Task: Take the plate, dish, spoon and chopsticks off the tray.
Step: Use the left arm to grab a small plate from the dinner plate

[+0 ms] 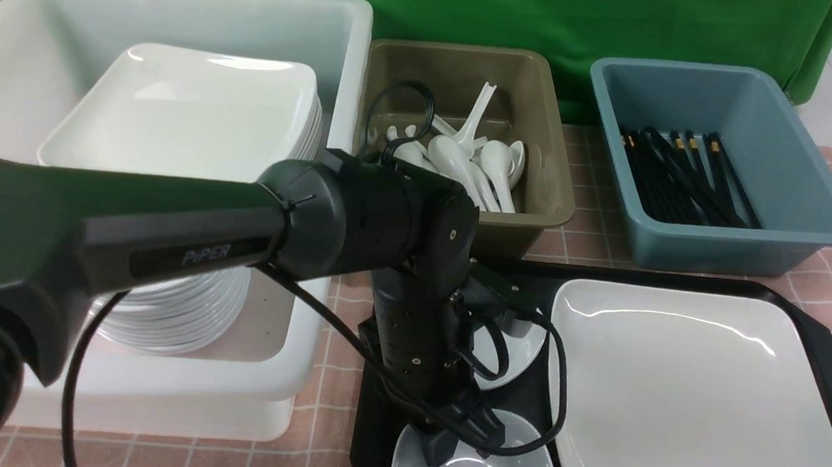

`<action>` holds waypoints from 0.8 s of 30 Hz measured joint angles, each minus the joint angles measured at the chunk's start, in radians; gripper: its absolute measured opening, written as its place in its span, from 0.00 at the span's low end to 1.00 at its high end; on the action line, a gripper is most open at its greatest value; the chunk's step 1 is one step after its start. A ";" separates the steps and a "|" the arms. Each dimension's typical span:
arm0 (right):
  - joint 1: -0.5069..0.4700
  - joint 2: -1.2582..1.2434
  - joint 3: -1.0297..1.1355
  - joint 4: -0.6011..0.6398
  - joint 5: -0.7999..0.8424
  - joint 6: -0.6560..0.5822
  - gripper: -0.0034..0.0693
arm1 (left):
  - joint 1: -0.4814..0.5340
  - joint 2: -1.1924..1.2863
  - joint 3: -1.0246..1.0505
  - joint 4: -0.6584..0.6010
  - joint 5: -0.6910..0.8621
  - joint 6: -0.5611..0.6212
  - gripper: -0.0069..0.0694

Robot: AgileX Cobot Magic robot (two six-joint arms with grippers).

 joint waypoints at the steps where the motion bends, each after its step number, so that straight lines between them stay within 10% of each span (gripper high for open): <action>1: 0.000 0.000 0.000 0.000 0.000 0.000 0.09 | 0.000 -0.008 0.001 0.000 0.000 -0.008 0.28; 16: 0.000 0.000 0.000 0.042 -0.024 -0.027 0.09 | 0.006 -0.326 -0.043 0.035 0.037 -0.053 0.11; 24: 0.053 0.117 -0.036 0.254 -0.033 -0.278 0.09 | 0.387 -0.539 -0.095 -0.088 0.069 -0.052 0.11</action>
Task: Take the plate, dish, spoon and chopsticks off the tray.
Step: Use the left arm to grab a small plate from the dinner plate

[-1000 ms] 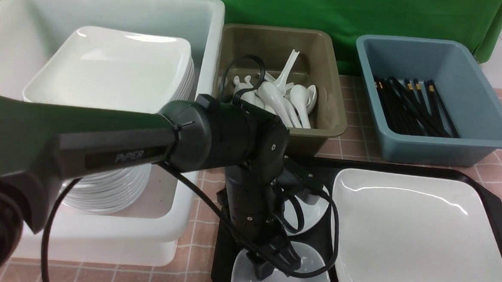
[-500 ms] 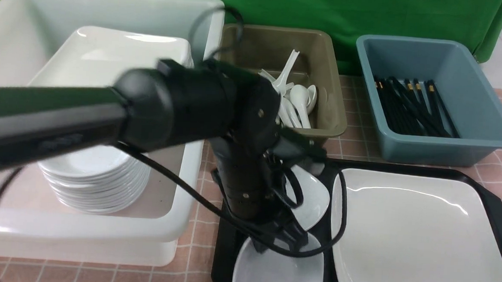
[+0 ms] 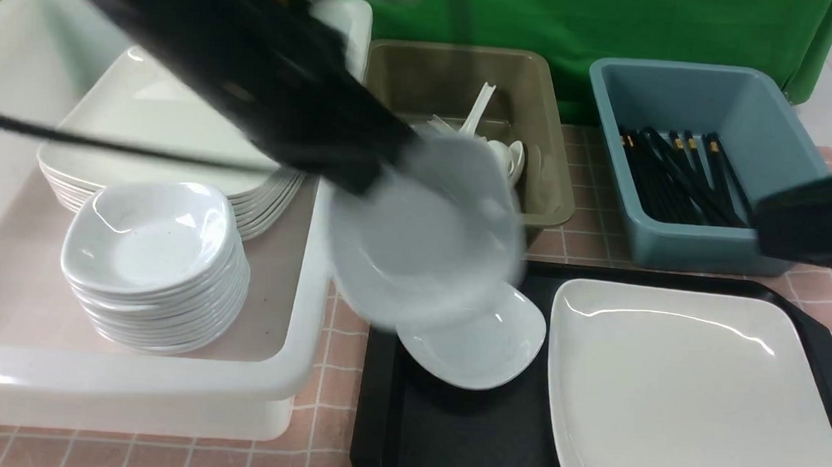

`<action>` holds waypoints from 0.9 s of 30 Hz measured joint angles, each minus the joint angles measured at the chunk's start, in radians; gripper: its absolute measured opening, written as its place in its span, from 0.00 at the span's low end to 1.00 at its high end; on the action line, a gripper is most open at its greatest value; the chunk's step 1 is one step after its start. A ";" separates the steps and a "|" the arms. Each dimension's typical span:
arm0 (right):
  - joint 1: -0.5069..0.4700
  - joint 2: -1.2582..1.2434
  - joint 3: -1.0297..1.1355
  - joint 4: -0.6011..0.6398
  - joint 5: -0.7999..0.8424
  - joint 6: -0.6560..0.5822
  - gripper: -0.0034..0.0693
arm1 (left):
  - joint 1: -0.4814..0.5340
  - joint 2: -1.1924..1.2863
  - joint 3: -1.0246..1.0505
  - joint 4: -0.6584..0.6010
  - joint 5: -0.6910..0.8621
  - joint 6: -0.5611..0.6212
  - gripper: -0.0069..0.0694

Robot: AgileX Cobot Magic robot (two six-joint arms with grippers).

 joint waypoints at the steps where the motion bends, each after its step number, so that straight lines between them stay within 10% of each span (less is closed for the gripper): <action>1: 0.030 0.027 -0.011 0.004 -0.002 -0.013 0.09 | 0.080 -0.021 0.014 -0.026 -0.001 0.013 0.11; 10: 0.270 0.239 -0.146 -0.007 -0.050 -0.021 0.09 | 0.628 -0.066 0.305 -0.298 -0.155 0.141 0.11; 18: 0.324 0.337 -0.248 -0.009 -0.067 -0.010 0.09 | 0.649 -0.015 0.443 -0.372 -0.257 0.218 0.16; 27: 0.328 0.335 -0.262 -0.150 -0.041 0.083 0.09 | 0.619 -0.021 0.393 -0.132 -0.191 0.195 0.68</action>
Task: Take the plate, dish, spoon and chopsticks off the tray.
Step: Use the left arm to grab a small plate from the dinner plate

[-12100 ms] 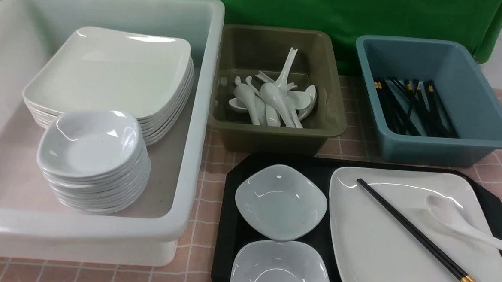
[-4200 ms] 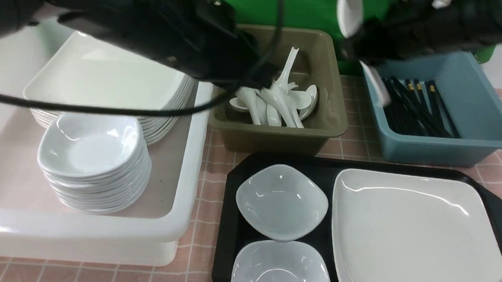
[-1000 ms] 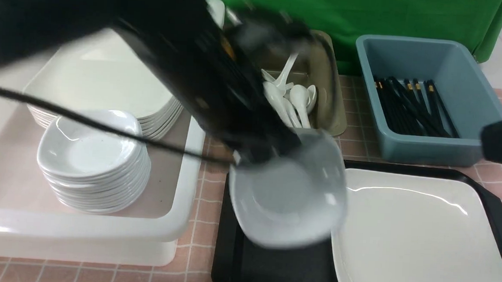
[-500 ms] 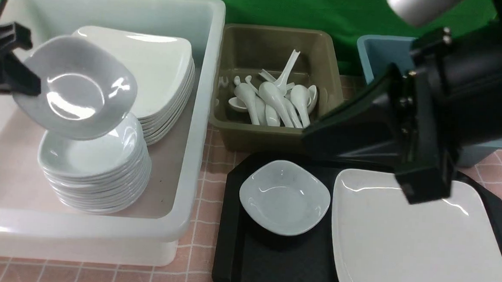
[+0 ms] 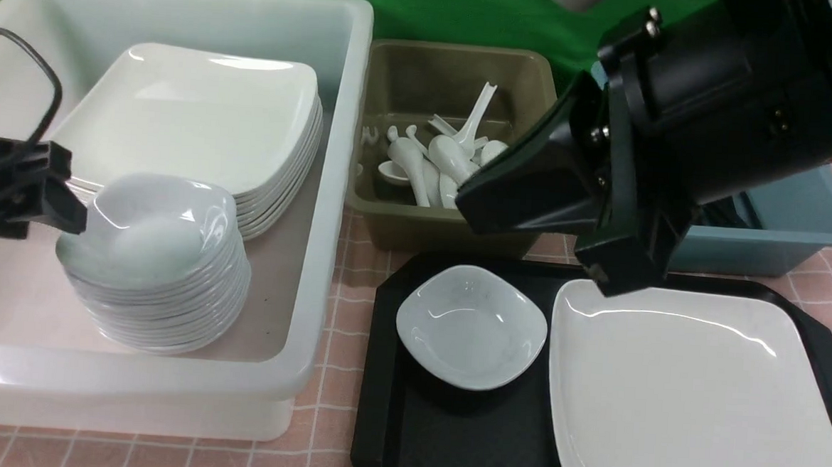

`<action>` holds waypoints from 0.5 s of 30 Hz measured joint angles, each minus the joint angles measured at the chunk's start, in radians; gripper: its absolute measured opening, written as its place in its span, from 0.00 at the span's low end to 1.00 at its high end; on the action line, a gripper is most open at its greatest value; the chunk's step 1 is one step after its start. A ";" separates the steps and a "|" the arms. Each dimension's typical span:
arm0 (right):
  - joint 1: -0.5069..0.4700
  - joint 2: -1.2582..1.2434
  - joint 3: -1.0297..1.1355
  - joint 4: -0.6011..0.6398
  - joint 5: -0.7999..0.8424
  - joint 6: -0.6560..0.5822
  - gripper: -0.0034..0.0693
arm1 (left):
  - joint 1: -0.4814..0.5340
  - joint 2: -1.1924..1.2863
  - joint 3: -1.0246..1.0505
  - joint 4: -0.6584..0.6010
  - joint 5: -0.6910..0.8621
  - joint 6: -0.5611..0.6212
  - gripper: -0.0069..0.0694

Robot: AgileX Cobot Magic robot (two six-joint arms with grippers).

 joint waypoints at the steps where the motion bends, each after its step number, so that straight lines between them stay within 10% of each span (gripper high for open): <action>1: 0.000 -0.001 0.000 -0.031 0.005 0.018 0.09 | 0.000 -0.009 -0.014 0.023 0.014 -0.012 0.72; 6: -0.027 -0.006 0.000 -0.277 0.106 0.207 0.09 | -0.067 -0.109 -0.119 0.097 0.056 -0.072 0.72; 12: -0.210 -0.027 0.037 -0.326 0.203 0.242 0.09 | -0.505 -0.122 -0.134 0.074 -0.080 -0.018 0.19; 15: -0.273 -0.057 0.083 -0.327 0.203 0.244 0.09 | -0.688 -0.081 -0.134 0.093 -0.131 -0.010 0.11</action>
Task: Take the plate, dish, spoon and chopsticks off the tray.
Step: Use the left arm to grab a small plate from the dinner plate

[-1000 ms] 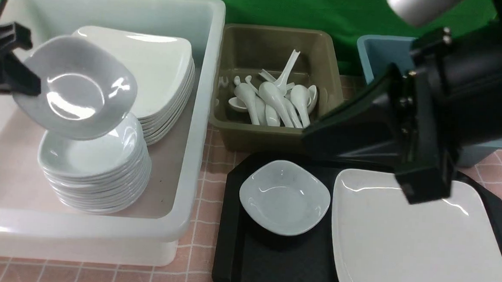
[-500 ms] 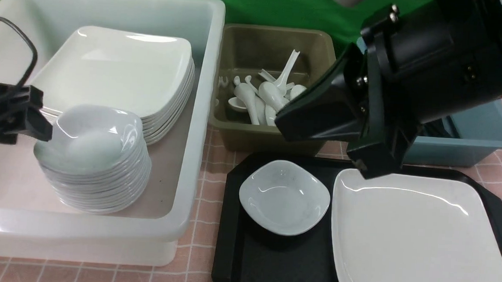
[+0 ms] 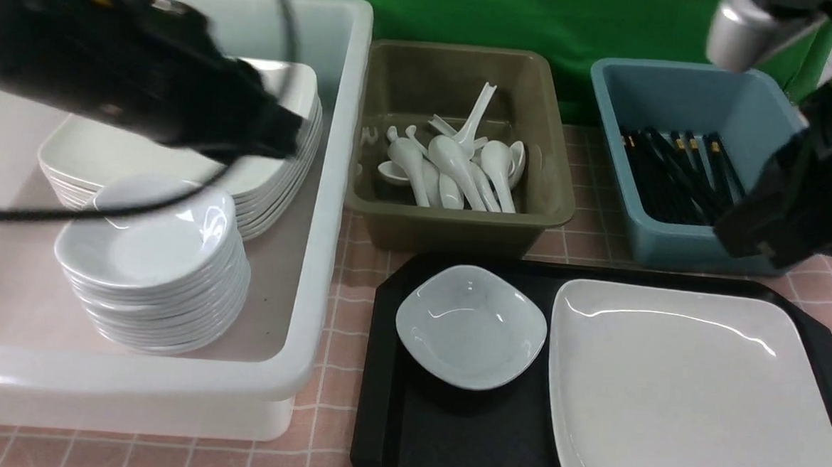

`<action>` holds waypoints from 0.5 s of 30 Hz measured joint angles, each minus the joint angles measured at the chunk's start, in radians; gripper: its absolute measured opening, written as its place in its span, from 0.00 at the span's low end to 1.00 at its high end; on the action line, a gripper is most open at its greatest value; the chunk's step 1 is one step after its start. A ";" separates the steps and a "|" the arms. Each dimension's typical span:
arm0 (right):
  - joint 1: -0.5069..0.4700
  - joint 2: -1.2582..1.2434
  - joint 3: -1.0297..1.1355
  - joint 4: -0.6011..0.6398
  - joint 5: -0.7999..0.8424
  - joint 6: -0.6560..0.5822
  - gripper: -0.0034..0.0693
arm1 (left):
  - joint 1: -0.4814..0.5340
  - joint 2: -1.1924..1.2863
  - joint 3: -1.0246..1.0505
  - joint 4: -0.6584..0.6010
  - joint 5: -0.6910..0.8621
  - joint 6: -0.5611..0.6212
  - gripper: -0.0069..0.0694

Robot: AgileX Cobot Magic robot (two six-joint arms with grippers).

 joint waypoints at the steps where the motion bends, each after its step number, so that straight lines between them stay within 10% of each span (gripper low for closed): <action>1: -0.035 -0.022 0.029 0.000 0.000 0.000 0.09 | -0.076 0.035 0.000 0.028 -0.032 0.003 0.11; 7: -0.073 -0.163 0.169 0.017 -0.005 0.000 0.09 | -0.384 0.278 0.000 0.295 -0.137 -0.086 0.25; 15: -0.075 -0.294 0.258 0.023 -0.031 0.000 0.09 | -0.448 0.501 0.000 0.513 -0.247 -0.218 0.63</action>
